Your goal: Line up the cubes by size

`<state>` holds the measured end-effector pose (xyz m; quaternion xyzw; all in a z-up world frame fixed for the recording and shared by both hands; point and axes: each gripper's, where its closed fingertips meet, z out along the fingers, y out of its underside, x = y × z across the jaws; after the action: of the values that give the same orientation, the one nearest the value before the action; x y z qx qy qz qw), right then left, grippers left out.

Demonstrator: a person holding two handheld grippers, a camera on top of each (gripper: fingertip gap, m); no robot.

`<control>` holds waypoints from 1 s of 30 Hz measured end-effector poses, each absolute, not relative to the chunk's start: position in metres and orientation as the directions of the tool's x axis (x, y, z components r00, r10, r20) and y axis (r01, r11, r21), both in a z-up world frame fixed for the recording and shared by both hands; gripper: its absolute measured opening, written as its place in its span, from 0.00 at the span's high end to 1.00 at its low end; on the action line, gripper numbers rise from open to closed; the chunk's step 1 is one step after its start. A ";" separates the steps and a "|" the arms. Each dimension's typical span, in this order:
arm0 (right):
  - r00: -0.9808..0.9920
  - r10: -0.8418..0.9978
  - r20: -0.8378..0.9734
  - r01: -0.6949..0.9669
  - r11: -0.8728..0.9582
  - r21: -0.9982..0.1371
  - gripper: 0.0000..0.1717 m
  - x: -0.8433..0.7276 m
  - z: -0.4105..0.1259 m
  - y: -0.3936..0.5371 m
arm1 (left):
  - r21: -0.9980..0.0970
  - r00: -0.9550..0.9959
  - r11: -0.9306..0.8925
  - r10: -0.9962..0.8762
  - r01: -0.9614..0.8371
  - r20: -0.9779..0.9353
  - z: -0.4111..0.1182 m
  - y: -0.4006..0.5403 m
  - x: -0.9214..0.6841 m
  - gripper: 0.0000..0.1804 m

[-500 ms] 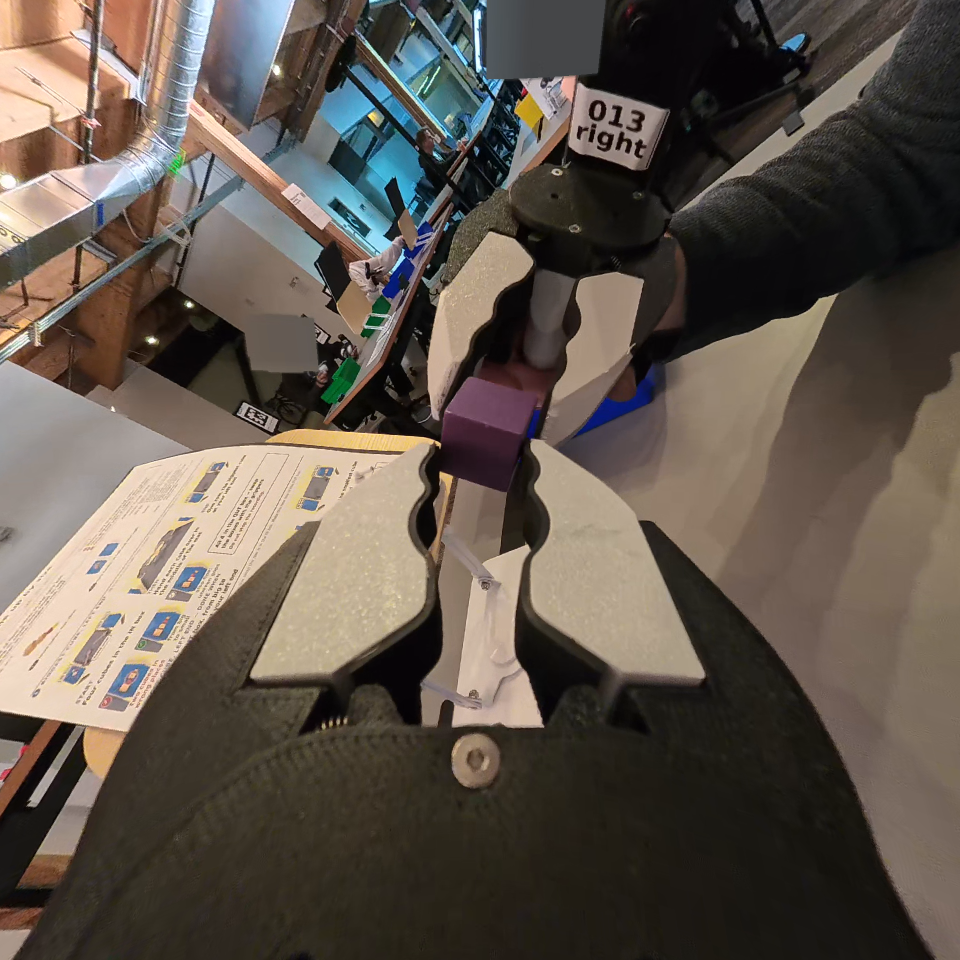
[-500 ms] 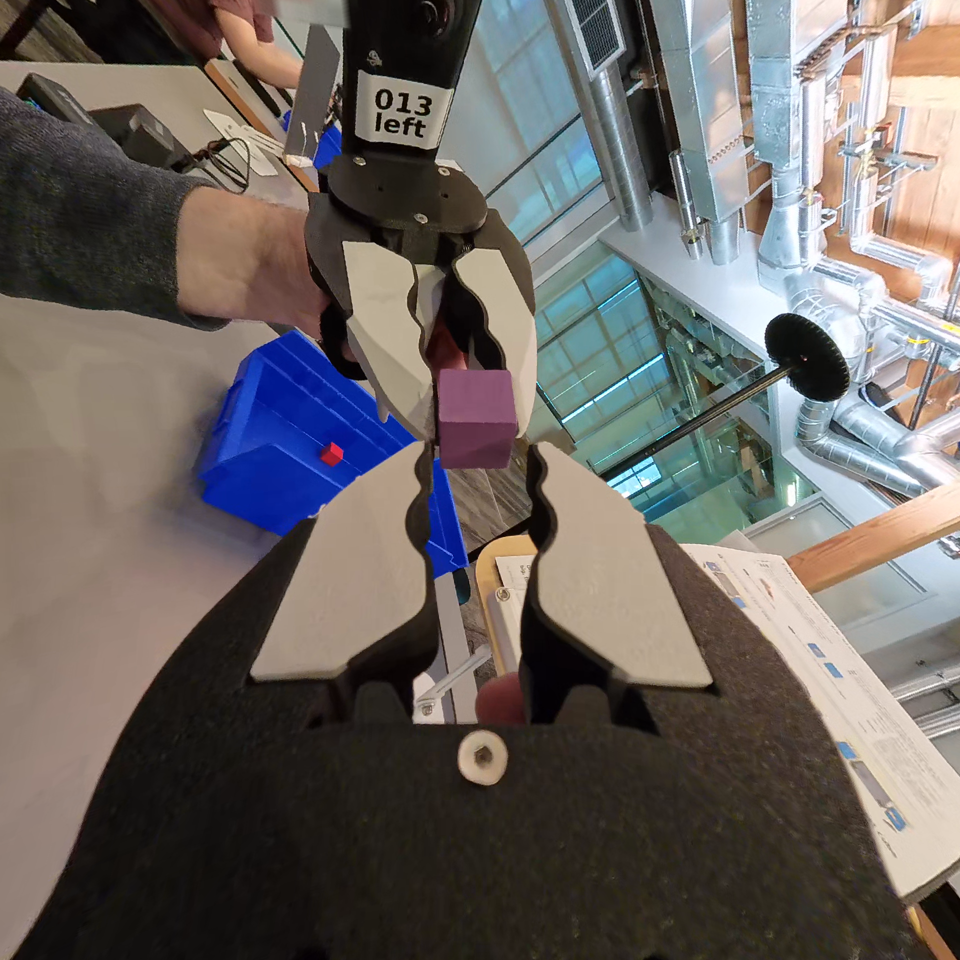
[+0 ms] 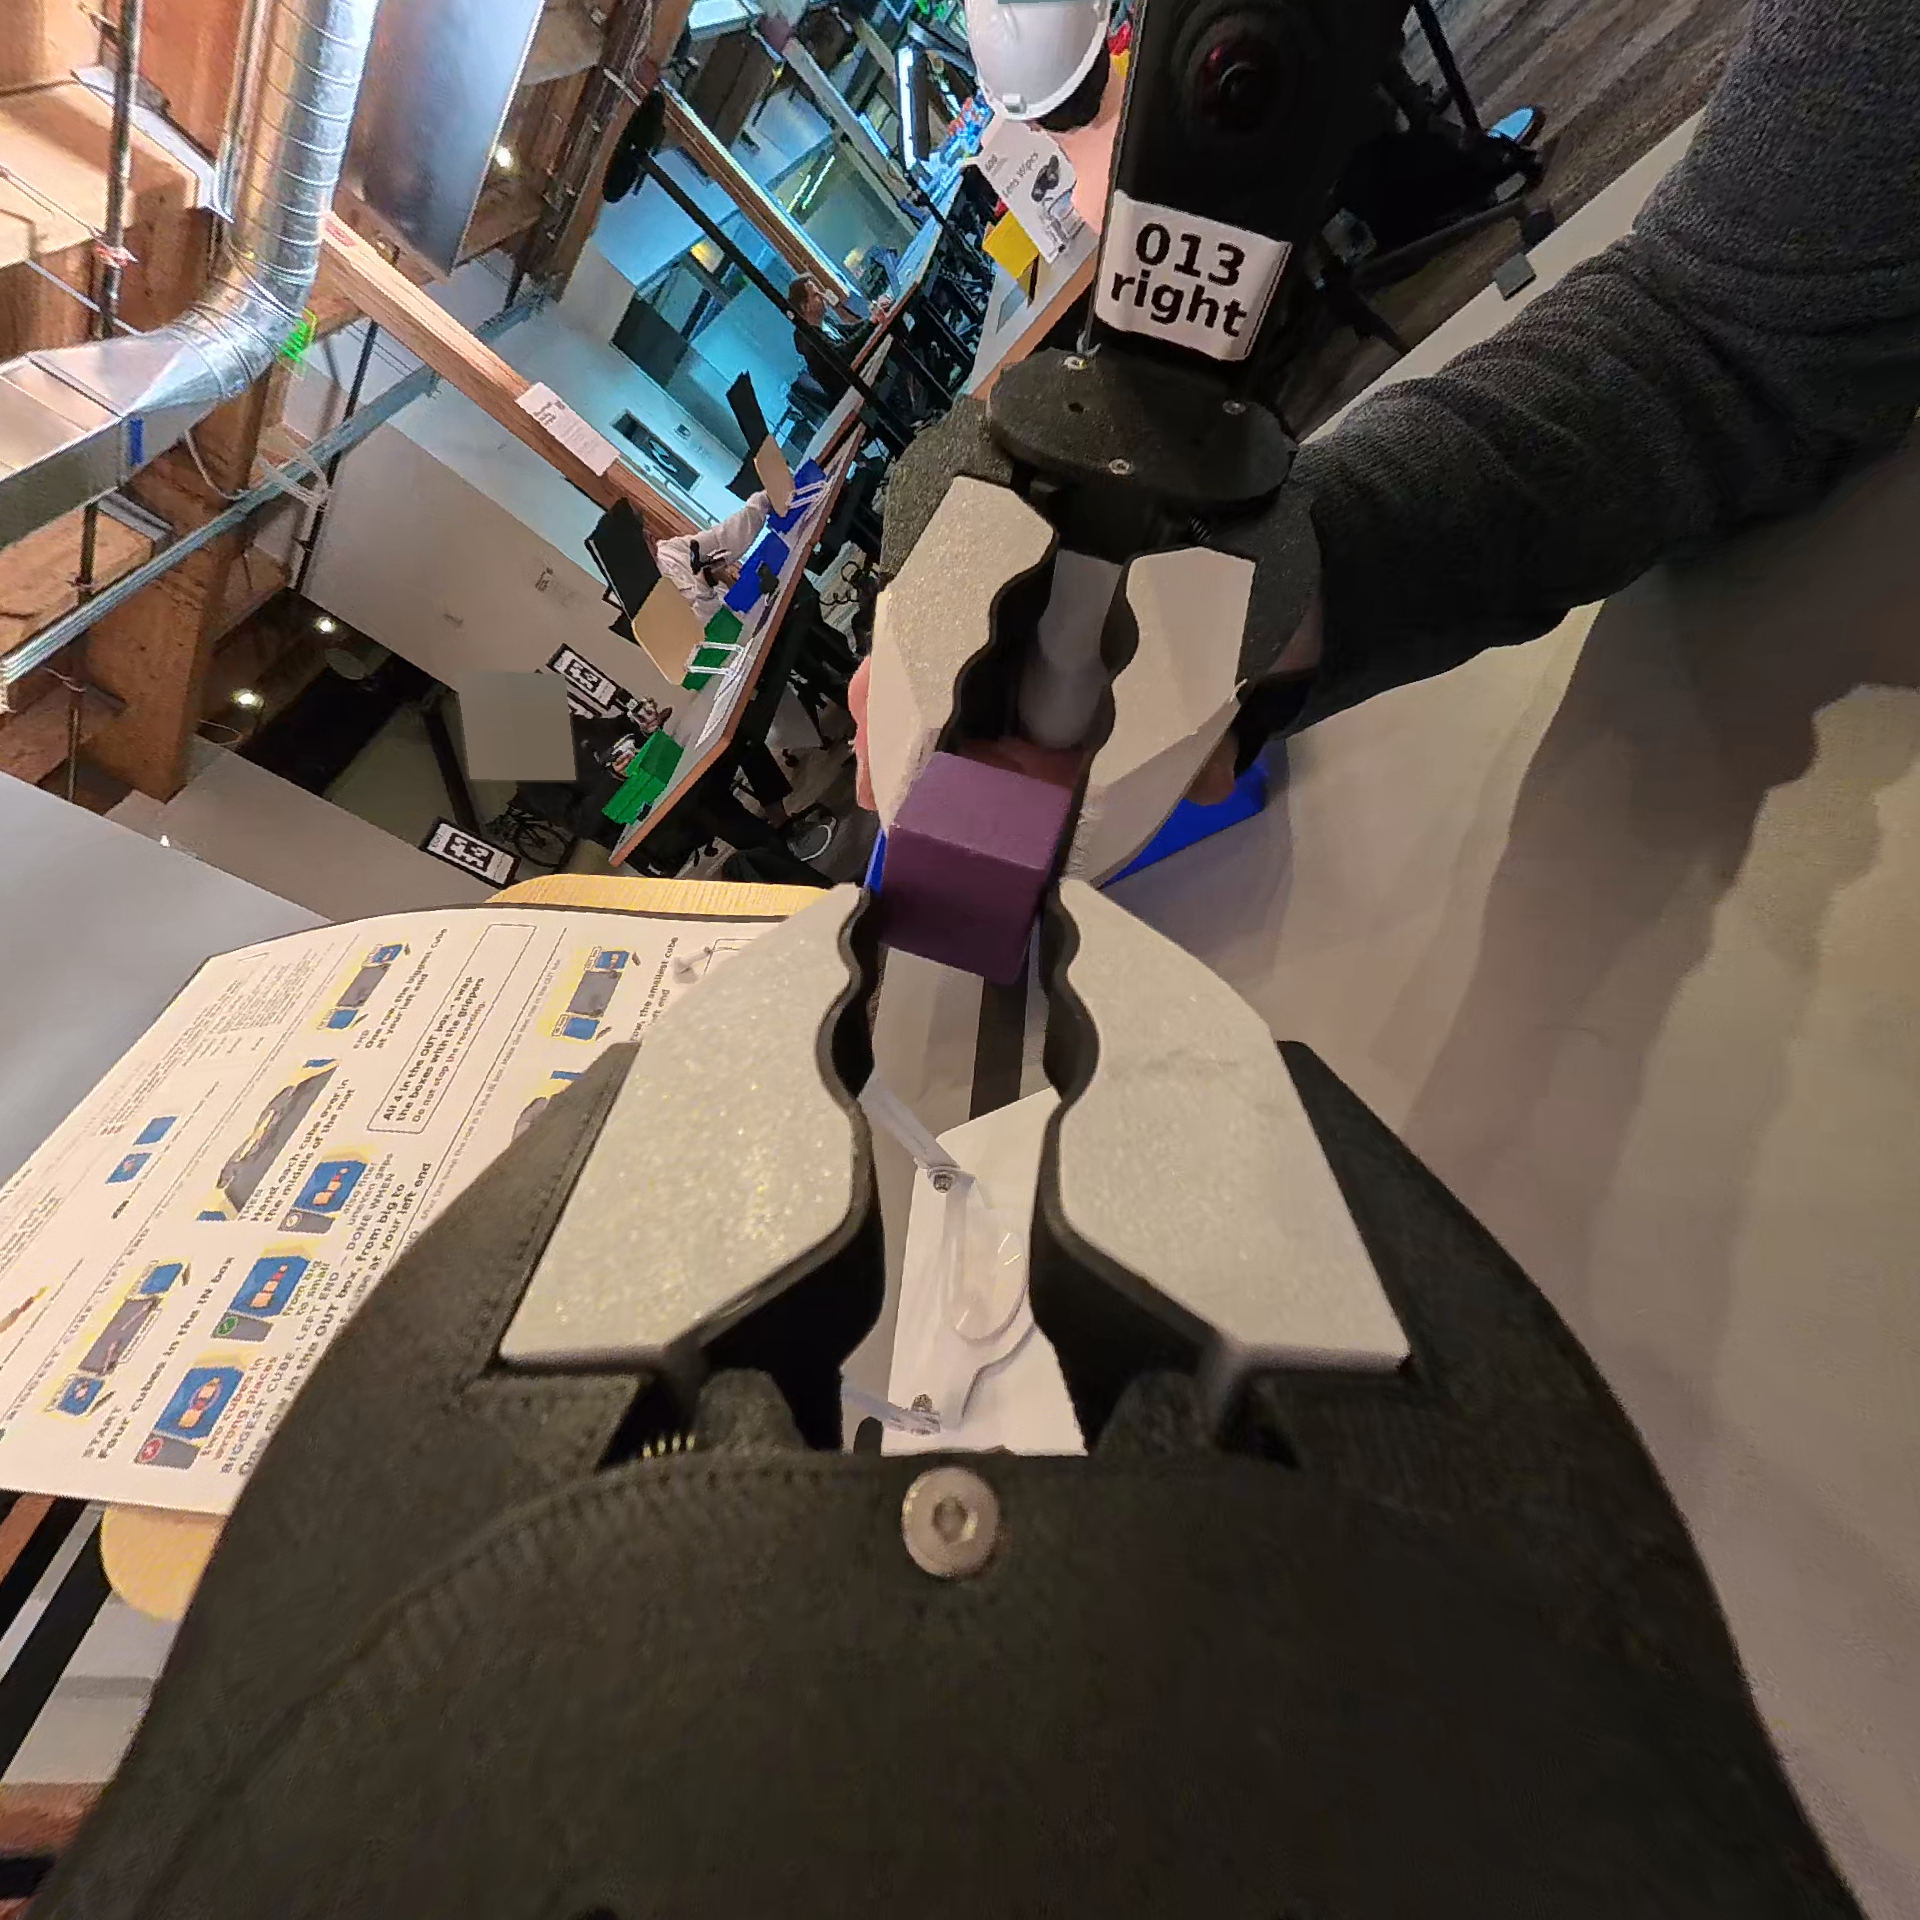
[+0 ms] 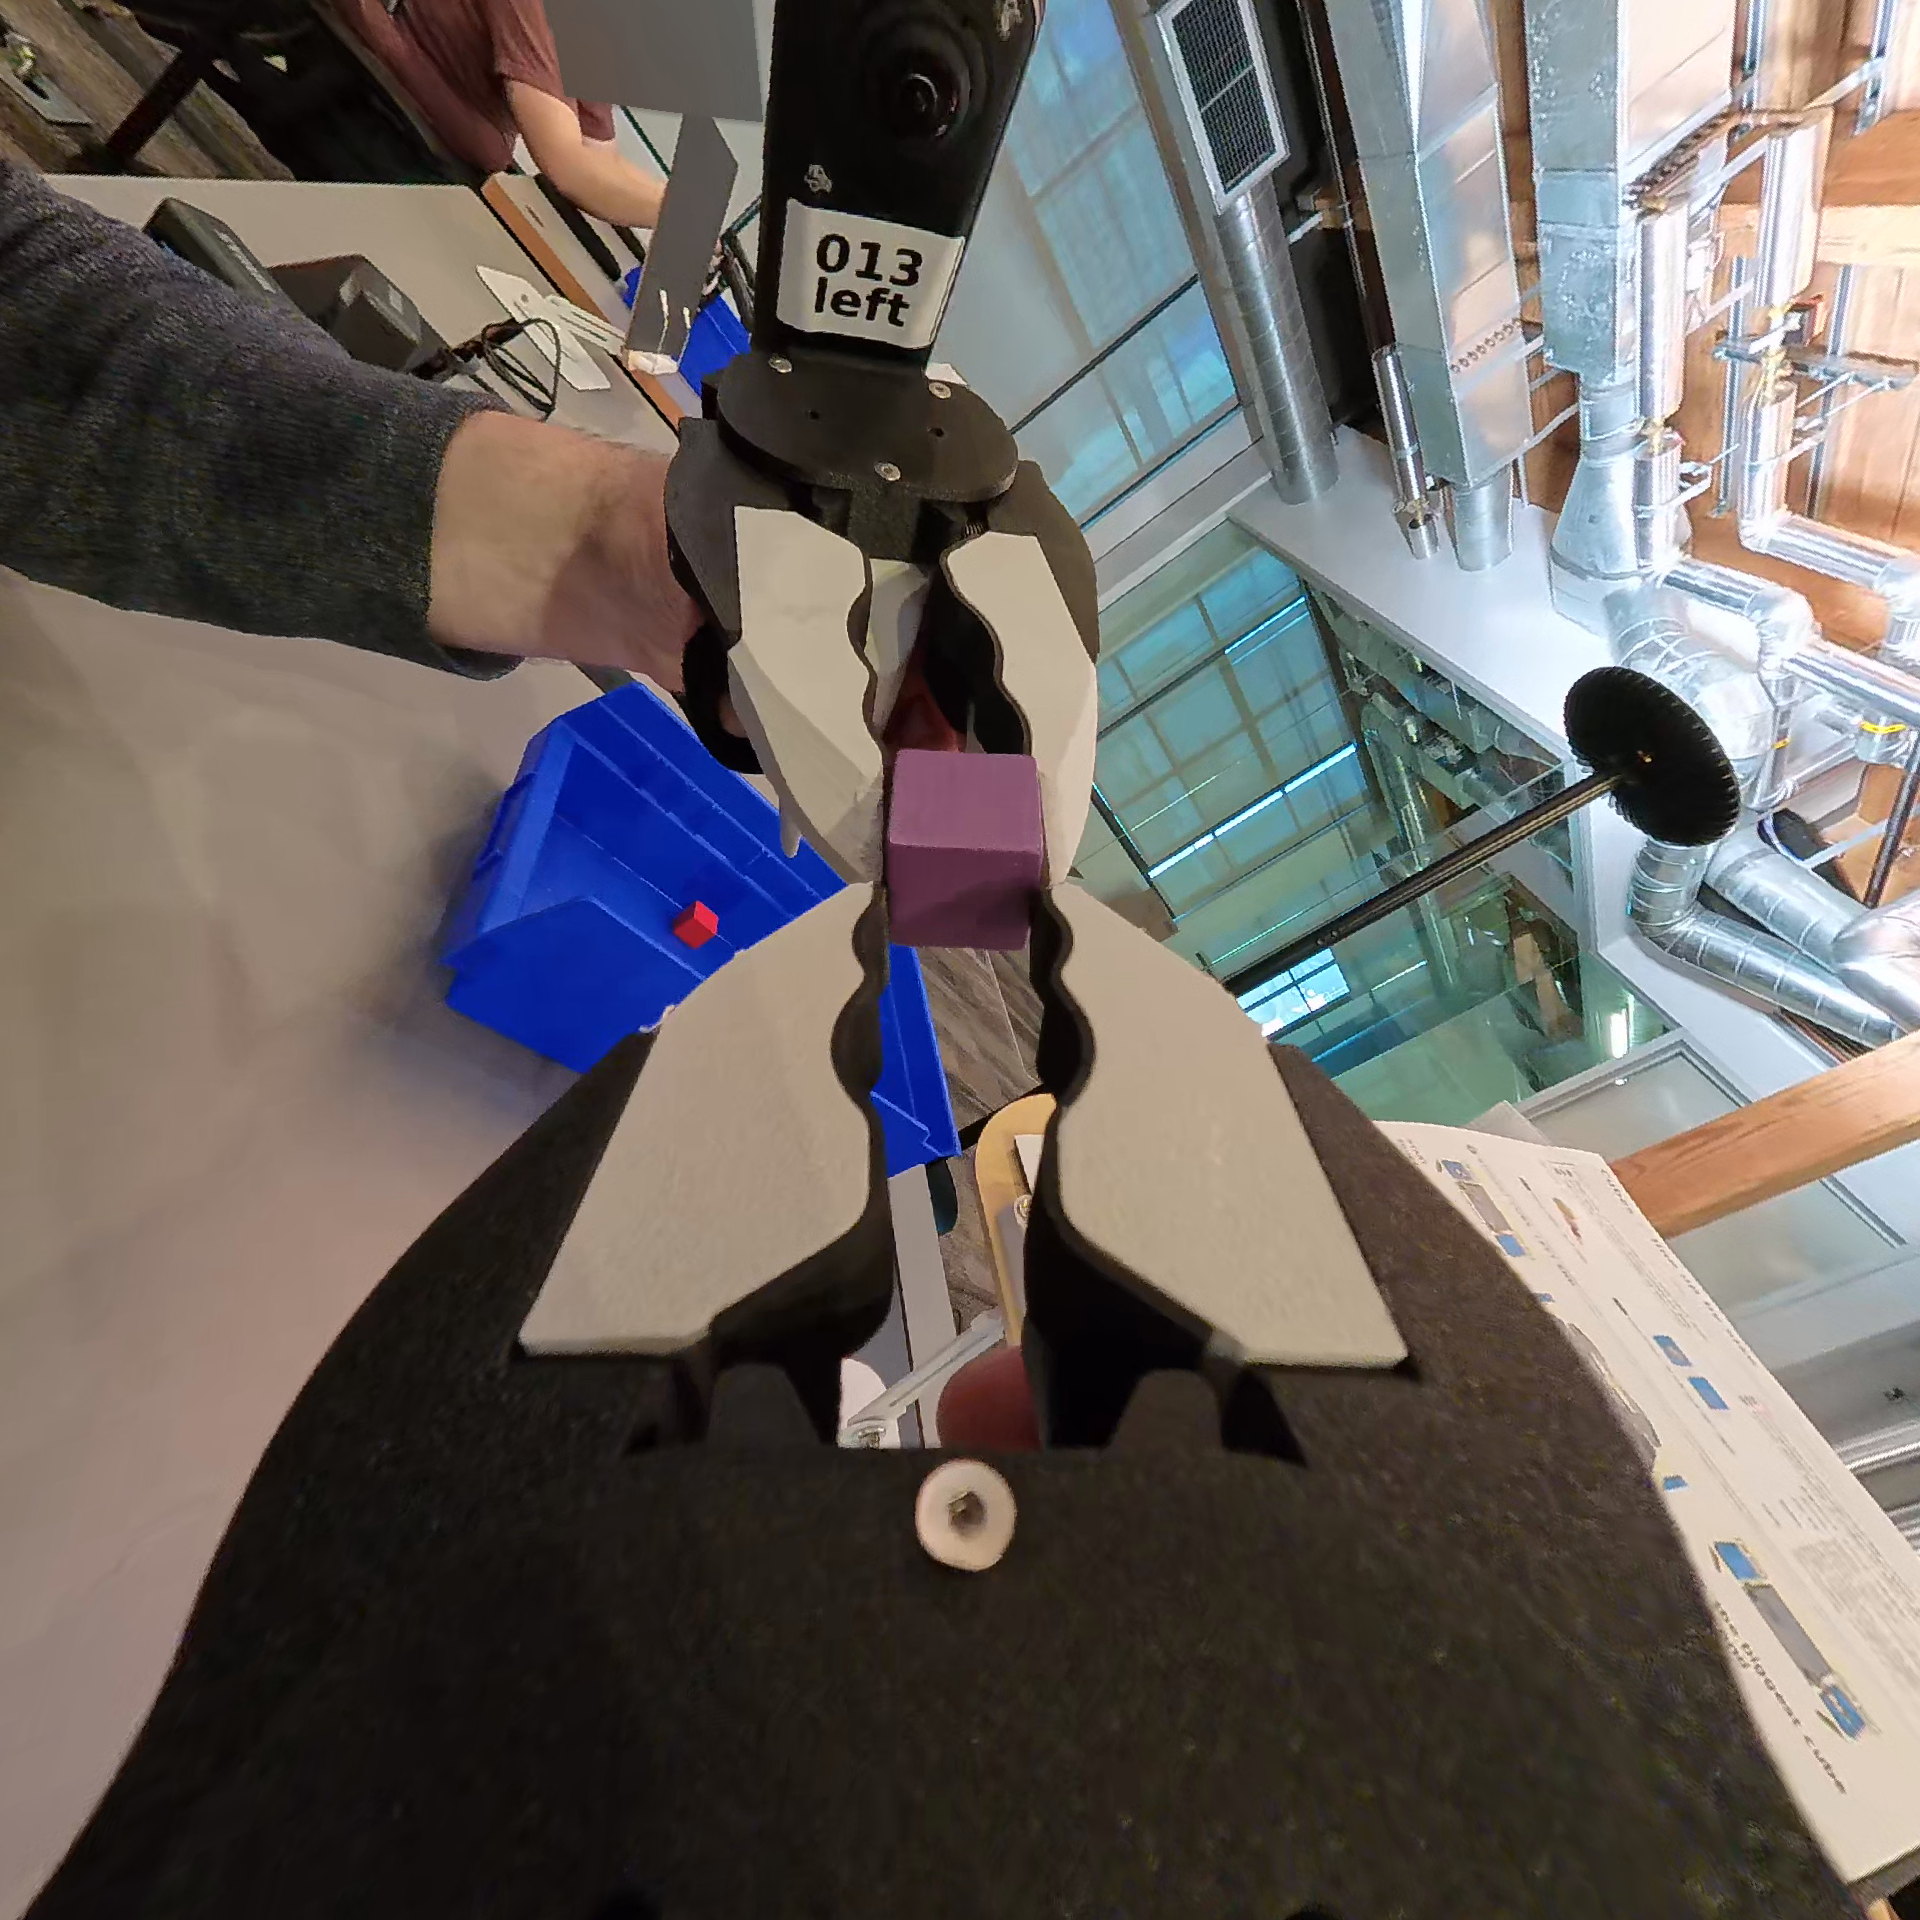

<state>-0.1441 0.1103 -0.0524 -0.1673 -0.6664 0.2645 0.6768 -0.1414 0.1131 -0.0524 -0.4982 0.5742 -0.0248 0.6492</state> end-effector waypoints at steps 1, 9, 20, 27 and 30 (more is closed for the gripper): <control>-0.029 0.581 0.813 -0.135 0.804 -0.579 0.85 -0.144 -0.053 0.110 | -0.678 0.339 0.503 -0.607 -0.537 -0.719 -0.053 0.113 -0.141 0.84; -0.037 0.579 0.815 -0.135 0.805 -0.578 0.85 -0.143 -0.053 0.108 | -0.686 0.332 0.499 -0.622 -0.530 -0.709 -0.053 0.111 -0.140 0.84; -0.038 0.583 0.811 -0.119 0.804 -0.583 0.85 -0.143 -0.054 0.111 | -0.677 0.338 0.498 -0.608 -0.543 -0.718 -0.054 0.113 -0.140 0.84; -0.033 0.582 0.813 -0.113 0.806 -0.582 0.86 -0.142 -0.053 0.113 | -0.674 0.338 0.498 -0.605 -0.545 -0.721 -0.053 0.113 -0.142 0.83; -0.023 0.580 0.814 -0.107 0.809 -0.579 0.86 -0.139 -0.050 0.116 | -0.667 0.345 0.496 -0.592 -0.555 -0.728 -0.051 0.114 -0.145 0.83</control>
<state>-0.1394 0.1156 -0.0498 -0.1768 -0.6688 0.2538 0.6760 -0.1453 0.1140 -0.0511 -0.5016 0.5720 -0.0142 0.6488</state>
